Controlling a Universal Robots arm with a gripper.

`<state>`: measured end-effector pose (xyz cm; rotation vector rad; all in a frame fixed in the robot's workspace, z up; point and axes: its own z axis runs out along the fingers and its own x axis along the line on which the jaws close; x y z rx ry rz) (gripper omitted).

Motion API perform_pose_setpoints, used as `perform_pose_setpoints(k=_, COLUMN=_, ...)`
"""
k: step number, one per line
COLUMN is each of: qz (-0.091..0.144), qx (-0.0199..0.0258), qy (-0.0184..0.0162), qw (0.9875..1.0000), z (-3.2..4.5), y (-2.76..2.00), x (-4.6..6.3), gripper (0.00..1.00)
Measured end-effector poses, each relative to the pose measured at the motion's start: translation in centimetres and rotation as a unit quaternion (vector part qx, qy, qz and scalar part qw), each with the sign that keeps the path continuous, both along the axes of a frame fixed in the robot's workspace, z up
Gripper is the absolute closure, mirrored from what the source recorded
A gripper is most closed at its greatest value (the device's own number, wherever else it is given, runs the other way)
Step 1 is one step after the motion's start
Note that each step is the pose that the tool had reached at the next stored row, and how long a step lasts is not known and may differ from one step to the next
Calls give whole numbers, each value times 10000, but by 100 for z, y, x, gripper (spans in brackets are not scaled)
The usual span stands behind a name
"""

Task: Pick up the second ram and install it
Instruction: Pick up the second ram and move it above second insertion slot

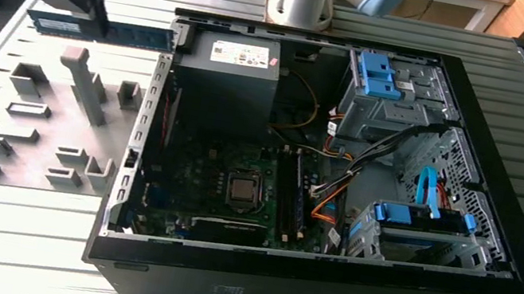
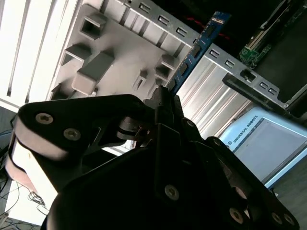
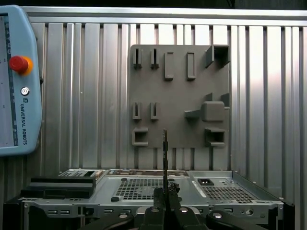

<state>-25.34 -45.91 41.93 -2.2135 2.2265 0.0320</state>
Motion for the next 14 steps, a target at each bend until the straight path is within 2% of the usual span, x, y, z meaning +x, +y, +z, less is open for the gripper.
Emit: perform_pose_setpoints(k=14, qz=0, qx=0, qy=0, qw=10000, z=-16, y=0, x=640, gripper=86)
